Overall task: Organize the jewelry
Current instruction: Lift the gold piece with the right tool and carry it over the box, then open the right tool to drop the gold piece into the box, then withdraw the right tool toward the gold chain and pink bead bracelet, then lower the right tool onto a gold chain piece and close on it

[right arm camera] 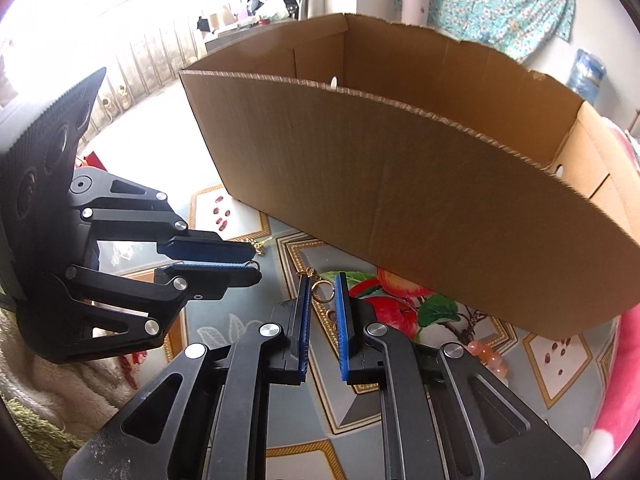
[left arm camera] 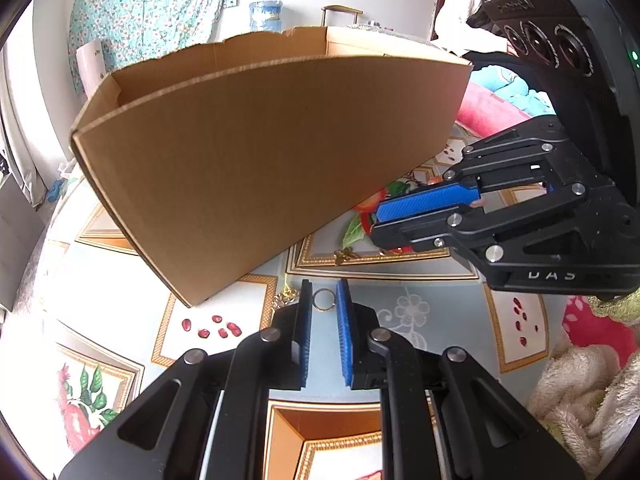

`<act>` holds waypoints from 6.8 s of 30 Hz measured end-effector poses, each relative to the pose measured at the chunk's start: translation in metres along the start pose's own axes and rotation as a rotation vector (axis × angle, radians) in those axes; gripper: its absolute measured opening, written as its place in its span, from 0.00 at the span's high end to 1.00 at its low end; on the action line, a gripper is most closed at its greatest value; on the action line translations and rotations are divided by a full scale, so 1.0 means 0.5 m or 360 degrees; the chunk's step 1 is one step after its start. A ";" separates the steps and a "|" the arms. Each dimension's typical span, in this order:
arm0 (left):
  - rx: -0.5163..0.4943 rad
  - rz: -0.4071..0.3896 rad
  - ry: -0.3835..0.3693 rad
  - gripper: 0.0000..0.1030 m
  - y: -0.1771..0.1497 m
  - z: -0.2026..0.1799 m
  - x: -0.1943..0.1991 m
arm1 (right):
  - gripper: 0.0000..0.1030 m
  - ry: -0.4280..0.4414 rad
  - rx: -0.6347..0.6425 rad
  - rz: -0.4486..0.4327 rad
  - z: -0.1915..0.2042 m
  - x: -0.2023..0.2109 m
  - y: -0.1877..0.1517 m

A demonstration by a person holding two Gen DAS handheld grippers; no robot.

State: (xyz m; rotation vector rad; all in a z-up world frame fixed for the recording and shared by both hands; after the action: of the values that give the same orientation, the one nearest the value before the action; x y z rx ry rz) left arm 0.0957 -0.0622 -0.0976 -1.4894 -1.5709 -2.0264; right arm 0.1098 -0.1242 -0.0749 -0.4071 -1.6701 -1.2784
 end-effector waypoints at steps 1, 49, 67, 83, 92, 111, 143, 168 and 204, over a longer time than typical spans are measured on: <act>0.0001 -0.0006 0.0000 0.89 0.001 -0.002 0.005 | 0.91 0.0000 -0.0007 -0.0014 0.000 0.009 -0.004; 0.0341 -0.0056 -0.0085 0.83 0.258 0.100 0.025 | 0.77 0.0120 -0.0528 0.0021 -0.293 0.037 0.207; 0.0243 -0.0208 0.0209 0.18 0.087 0.107 0.221 | 0.58 0.0348 -0.0452 -0.0486 -0.140 0.283 0.013; 0.0155 0.0170 0.0286 0.16 -0.046 0.061 0.030 | 0.65 0.0236 -0.0381 -0.0052 -0.045 0.036 -0.055; 0.0183 0.0185 0.0275 0.13 -0.044 0.067 0.002 | 0.75 0.0070 -0.0151 0.0050 -0.021 -0.041 -0.019; 0.0218 0.0152 0.0286 0.05 -0.051 0.078 -0.003 | 1.00 0.0041 -0.0069 0.0077 -0.005 -0.046 -0.007; 0.0150 0.0105 0.0245 0.05 -0.068 0.069 0.008 | 0.87 -0.0078 -0.0130 0.0047 -0.005 -0.033 -0.042; -0.0090 -0.0056 0.0223 0.34 0.015 -0.026 0.010 | 0.87 -0.0084 -0.0286 -0.0033 -0.060 0.055 -0.114; -0.0016 0.0082 0.0187 0.89 0.034 -0.042 -0.056 | 0.87 0.0009 -0.0321 -0.0129 -0.090 0.076 -0.139</act>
State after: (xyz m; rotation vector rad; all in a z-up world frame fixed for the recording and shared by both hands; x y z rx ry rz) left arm 0.1077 -0.0979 -0.1071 -1.3726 -1.4645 -2.0561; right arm 0.0620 -0.2016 -0.0823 -0.4590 -1.5716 -1.5132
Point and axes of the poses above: each gripper's, at about its wrist camera, not at the fingertips, and x roughly against the way its jaws point, z to its left, y to its top, the point moved 6 cm from there along -x, roughly the way its jaws point, and after that the axes turned 1 degree about z, right-handed, at the moved point
